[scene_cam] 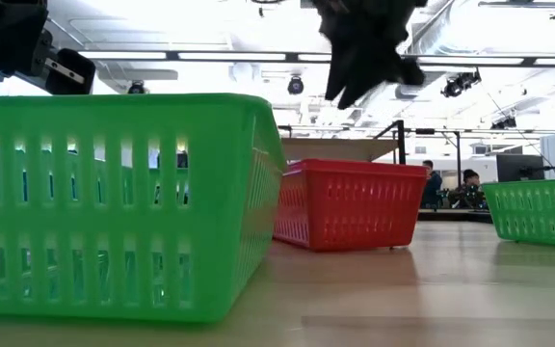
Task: Stack baskets on shelf by color
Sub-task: Put the stacked red baskets on the shelf
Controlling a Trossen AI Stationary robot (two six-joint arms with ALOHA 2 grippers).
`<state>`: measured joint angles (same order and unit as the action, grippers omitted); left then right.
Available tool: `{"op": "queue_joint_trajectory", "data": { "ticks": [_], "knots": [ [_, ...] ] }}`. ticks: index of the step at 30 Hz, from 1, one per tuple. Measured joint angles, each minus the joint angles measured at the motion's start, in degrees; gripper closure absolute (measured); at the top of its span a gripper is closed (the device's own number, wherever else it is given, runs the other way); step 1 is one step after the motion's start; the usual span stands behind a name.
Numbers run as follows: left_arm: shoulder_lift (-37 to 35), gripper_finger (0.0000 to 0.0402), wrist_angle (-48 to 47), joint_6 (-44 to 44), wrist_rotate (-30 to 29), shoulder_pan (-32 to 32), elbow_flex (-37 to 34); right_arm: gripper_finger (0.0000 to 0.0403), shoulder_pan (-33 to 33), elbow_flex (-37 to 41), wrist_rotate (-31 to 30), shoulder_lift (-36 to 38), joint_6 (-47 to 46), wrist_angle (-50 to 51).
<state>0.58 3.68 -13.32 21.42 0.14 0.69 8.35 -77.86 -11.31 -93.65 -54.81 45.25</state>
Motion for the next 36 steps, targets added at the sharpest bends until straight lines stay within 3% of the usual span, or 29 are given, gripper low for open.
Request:
{"op": "queue_joint_trajectory", "data": {
  "ticks": [6, 13, 17, 36],
  "knots": [
    [0.0, 0.0401, 0.0, 0.0, -0.1, 0.0, 0.0, 0.0316, 0.5, -8.4, -5.4, 0.1, 1.3, 13.9],
    [0.0, 0.0401, 0.0, 0.0, -0.1, 0.0, 0.0, 0.0316, -1.1, -7.9, -0.3, 0.0, 1.3, 19.8],
    [0.0, 0.0401, 0.0, 0.0, -0.1, 0.0, 0.0, 0.0316, -2.2, -6.5, 2.5, 0.0, 1.3, 20.2],
    [0.0, 0.0401, 0.0, 0.0, -0.1, 0.0, 0.0, 0.0315, -4.2, -5.6, 2.9, 0.0, -0.6, 17.3]
  ]
}}
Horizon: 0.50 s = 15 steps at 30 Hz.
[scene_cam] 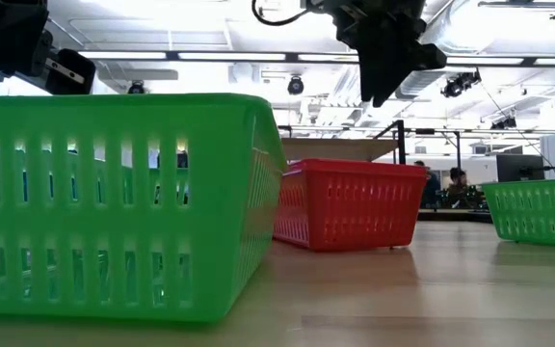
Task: Stack baskets on shelf by color
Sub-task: Put the stacked red baskets on the shelf
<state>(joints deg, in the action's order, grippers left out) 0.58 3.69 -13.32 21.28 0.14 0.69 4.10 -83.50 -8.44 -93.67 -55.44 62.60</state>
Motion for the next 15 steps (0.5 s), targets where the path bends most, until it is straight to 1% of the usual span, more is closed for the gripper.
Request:
{"op": "queue_joint_trajectory", "data": {
  "ticks": [6, 8, 11, 15],
  "knots": [
    [0.0, 0.0401, 0.0, 0.0, 0.0, 0.0, 0.0, 0.0315, -0.4, 0.0, 2.8, 0.0, 0.5, -2.0],
    [0.0, 0.0401, 0.0, 0.0, 0.0, 0.0, 0.0, 0.0315, -0.7, 0.0, 2.1, 0.0, 0.5, -2.3],
    [0.0, 0.0401, 0.0, 0.0, 0.0, 0.0, 0.0, 0.0315, -0.8, 0.0, -0.8, -0.1, 0.5, -2.3],
    [0.0, 0.0401, 0.0, 0.0, 0.0, 0.0, 0.0, 0.0315, -0.7, 0.0, -0.7, -0.1, 0.0, -2.3]
  ]
}}
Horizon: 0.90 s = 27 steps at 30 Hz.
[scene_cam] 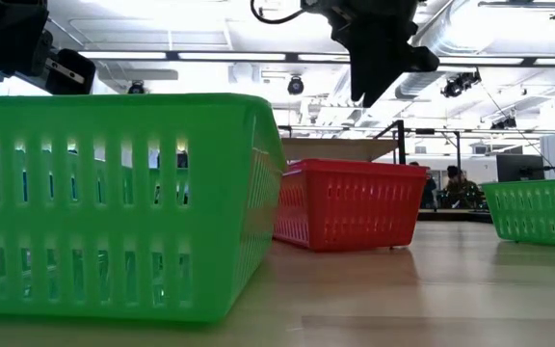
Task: Stack baskets on shelf by color
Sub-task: Put the stacked red baskets on the shelf
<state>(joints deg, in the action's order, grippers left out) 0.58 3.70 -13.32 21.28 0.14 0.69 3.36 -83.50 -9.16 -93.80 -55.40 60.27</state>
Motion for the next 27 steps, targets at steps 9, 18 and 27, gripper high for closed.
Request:
{"op": "queue_joint_trajectory", "data": {
  "ticks": [9, 18, 27],
  "knots": [
    [0.0, 0.0401, 0.0, 0.0, 0.0, 0.0, 0.0, 0.0315, 0.0, 0.0, 0.7, 0.0, 0.2, 0.0],
    [0.0, 0.0401, 0.0, 0.0, 0.0, 0.0, 0.0, 0.0316, -1.1, 0.0, 7.2, 0.0, 3.3, -1.1],
    [0.0, 0.0401, 0.0, 0.0, 0.0, 0.0, 0.0, 0.0286, -1.2, 0.0, 6.5, -0.9, 2.8, 0.4]
  ]
}}
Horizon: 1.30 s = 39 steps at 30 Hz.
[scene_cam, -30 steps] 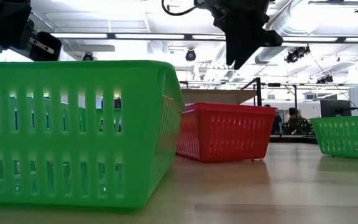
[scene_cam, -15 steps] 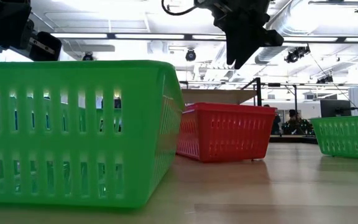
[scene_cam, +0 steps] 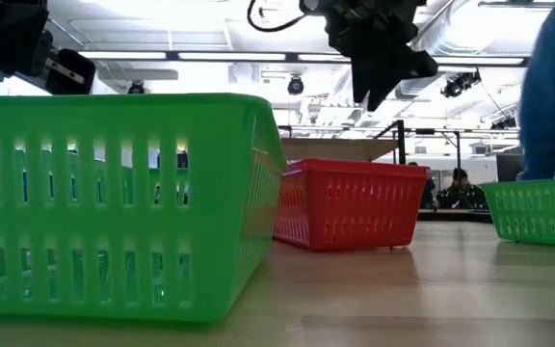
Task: Stack baskets on shelf by color
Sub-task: Put the stacked red baskets on the shelf
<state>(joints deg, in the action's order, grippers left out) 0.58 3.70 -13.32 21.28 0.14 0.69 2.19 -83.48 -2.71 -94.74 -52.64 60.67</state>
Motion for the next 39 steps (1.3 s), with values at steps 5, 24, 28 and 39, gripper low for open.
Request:
{"op": "queue_joint_trajectory", "data": {
  "ticks": [5, 24, 28, 39],
  "knots": [
    [0.0, 0.0401, 0.0, 0.0, 0.0, 0.0, 0.0, 0.0234, 0.8, 0.0, 0.5, -1.6, -0.1, -0.8],
    [0.0, 0.0401, 0.0, 0.0, 0.0, 0.0, 0.0, 0.0214, 2.1, 0.0, 6.0, -13.8, -3.1, -3.8],
    [0.0, 0.0401, 0.0, 0.0, 0.0, 0.0, 0.0, 0.0214, 2.1, 0.0, 5.7, -15.3, -3.9, -4.5],
    [0.0, 0.0401, 0.0, 0.0, 0.0, 0.0, 0.0, 0.0249, 3.0, 0.0, 1.6, -16.6, -5.4, -4.6]
  ]
}}
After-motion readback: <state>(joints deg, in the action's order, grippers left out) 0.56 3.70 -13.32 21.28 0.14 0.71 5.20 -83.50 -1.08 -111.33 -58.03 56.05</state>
